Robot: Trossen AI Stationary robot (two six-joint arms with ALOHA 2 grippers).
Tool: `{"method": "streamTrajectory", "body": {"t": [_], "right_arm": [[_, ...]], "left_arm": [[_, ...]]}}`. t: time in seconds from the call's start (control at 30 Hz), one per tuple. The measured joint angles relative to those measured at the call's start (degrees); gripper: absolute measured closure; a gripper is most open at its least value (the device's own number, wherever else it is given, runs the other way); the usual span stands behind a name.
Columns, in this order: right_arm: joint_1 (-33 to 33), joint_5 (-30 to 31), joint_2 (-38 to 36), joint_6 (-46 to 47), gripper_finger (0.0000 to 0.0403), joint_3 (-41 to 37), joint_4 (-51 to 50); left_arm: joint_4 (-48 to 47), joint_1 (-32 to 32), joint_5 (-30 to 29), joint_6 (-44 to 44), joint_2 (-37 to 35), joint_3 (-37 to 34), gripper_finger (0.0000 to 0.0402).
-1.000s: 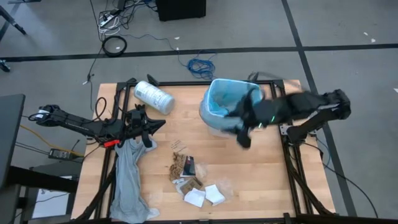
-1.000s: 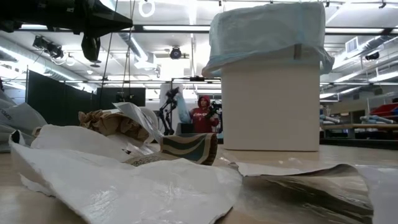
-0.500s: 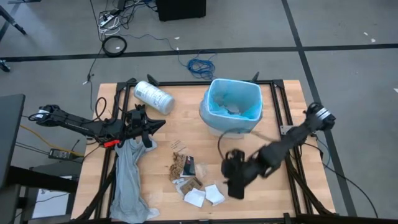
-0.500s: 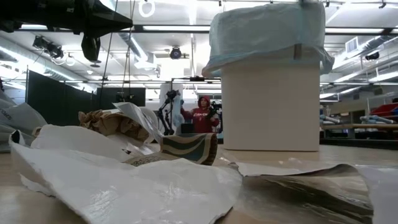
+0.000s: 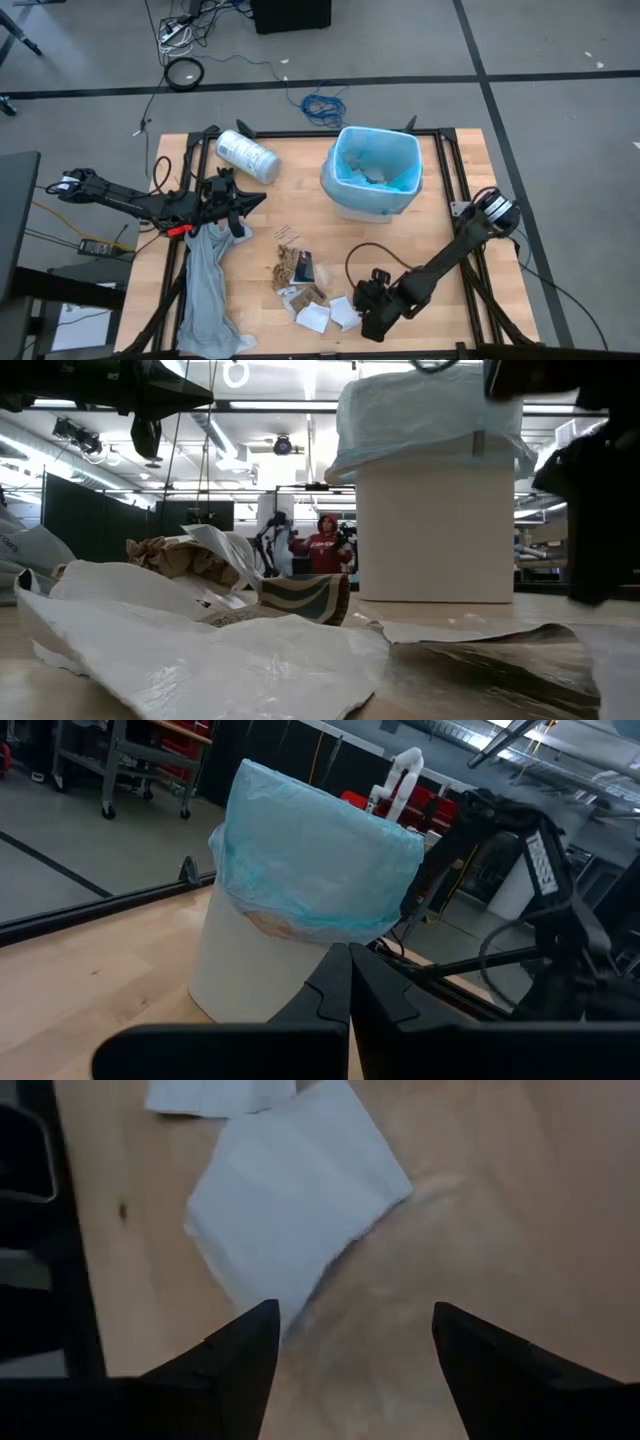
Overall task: Place trash/remove bag and relplace
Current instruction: Put the transparent plastic into the trash bin
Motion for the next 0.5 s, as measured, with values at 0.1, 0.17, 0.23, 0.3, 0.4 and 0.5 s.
{"method": "streamTrajectory", "body": {"t": [0.1, 0.17, 0.23, 0.3, 0.4, 0.5], "right_arm": [[-0.53, 0.86, 3.22, 1.27, 0.0148, 0.20, 1.29], [-0.65, 0.73, 4.59, 3.60, 0.0148, 0.41, 1.43], [-0.66, 0.65, 5.69, 6.90, 0.0161, 0.59, 0.77], [-0.65, 0.63, 5.93, 9.87, 0.0192, 0.67, -0.62], [-0.74, 0.51, 5.63, 11.70, 0.0271, 0.67, -2.74], [-0.98, -0.23, 4.41, 11.64, 0.0369, 0.27, -4.22]], "left_arm": [[0.01, 0.01, 0.00, 0.00, -0.01, -0.01, 0.0394], [0.02, -0.01, 0.00, 0.01, -0.01, -0.02, 0.0394], [0.02, -0.01, 0.00, 0.02, -0.01, -0.02, 0.0394], [0.02, 0.00, 0.00, 0.00, -0.01, -0.02, 0.0394], [0.02, 0.00, 0.00, 0.00, -0.01, -0.02, 0.0394], [0.00, 0.00, 0.00, 0.00, -0.01, -0.02, 0.0394]]}}
